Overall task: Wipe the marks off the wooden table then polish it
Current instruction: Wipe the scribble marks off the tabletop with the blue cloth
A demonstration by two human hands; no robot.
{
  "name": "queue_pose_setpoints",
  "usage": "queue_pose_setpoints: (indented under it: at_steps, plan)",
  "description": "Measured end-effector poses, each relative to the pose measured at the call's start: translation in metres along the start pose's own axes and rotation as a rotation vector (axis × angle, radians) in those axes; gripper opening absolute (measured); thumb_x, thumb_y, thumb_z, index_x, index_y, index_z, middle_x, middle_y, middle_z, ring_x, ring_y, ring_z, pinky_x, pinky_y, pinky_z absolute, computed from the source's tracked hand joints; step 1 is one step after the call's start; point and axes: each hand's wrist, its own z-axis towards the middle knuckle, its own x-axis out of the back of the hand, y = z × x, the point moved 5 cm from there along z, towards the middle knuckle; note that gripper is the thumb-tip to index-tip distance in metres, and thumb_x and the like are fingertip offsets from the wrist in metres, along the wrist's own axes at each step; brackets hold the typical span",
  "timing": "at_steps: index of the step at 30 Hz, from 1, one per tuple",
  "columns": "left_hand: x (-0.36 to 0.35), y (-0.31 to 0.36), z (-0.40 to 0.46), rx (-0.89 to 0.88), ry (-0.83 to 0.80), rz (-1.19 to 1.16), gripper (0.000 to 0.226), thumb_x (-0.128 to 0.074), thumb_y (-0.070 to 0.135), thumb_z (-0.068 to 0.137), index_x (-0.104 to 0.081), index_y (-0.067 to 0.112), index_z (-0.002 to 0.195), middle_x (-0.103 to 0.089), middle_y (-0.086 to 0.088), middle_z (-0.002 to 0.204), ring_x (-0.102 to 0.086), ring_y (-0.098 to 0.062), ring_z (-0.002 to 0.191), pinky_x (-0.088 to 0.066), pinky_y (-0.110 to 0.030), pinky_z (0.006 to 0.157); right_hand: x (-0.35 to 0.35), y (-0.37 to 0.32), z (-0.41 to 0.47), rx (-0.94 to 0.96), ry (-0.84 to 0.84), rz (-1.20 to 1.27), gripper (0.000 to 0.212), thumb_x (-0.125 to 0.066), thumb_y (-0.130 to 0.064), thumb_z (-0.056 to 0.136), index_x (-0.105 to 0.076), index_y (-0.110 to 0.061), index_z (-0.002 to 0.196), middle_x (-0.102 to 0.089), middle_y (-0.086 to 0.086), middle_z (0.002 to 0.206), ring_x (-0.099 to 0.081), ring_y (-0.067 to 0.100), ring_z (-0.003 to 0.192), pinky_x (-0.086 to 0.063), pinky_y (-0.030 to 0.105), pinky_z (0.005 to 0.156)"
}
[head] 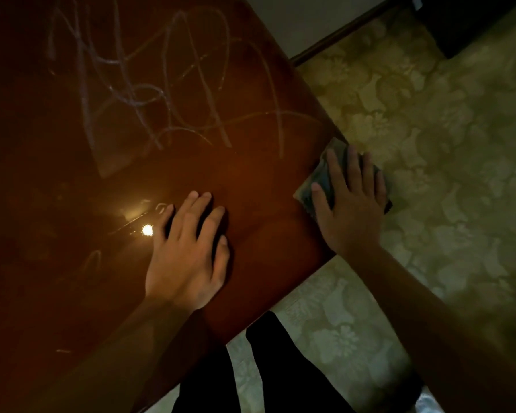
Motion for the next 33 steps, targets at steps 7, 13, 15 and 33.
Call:
queue_pose_setpoints:
  at_steps: [7, 13, 15, 33]
  plan:
    - [-0.001, -0.001, -0.001, 0.002, -0.012, 0.002, 0.052, -0.037, 0.034, 0.097, -0.053, 0.002, 0.135, -0.046, -0.018, 0.148, -0.034, -0.032, 0.144, -0.022, -0.054, 0.115, -0.031, -0.123, -0.053, 0.447, -0.082, -0.042, 0.062, -0.025, -0.052, 0.104, -0.020, -0.028, 0.162, -0.013, 0.008, 0.170, -0.010, 0.033, 0.157, -0.005, 0.053, 0.125]
    - [0.000, -0.002, -0.001, 0.016, 0.011, -0.042, 0.046, -0.040, 0.034, 0.100, -0.053, 0.006, 0.134, -0.047, -0.014, 0.148, -0.033, -0.028, 0.146, -0.018, -0.049, 0.119, -0.003, -0.042, 0.037, 0.321, -0.066, -0.038, 0.066, -0.029, -0.057, 0.101, -0.026, -0.029, 0.160, -0.019, 0.008, 0.169, -0.013, 0.033, 0.157, -0.009, 0.053, 0.125]
    - [0.000, -0.003, -0.001, 0.019, 0.016, -0.047, 0.046, -0.040, 0.033, 0.100, -0.055, 0.006, 0.134, -0.048, -0.014, 0.148, -0.034, -0.028, 0.146, -0.019, -0.050, 0.119, 0.001, -0.038, 0.052, 0.180, -0.030, -0.029, 0.066, -0.025, -0.055, 0.103, -0.023, -0.026, 0.162, -0.016, 0.010, 0.170, -0.010, 0.034, 0.157, -0.009, 0.055, 0.126]
    - [-0.003, -0.002, -0.001, 0.027, 0.018, -0.013, 0.045, -0.040, 0.033, 0.100, -0.052, 0.004, 0.132, -0.050, -0.017, 0.144, -0.037, -0.030, 0.142, -0.022, -0.050, 0.119, -0.019, -0.143, 0.039, 0.324, -0.089, -0.050, 0.066, -0.011, -0.052, 0.102, -0.010, -0.028, 0.163, -0.006, 0.009, 0.171, 0.000, 0.034, 0.157, 0.002, 0.054, 0.126]
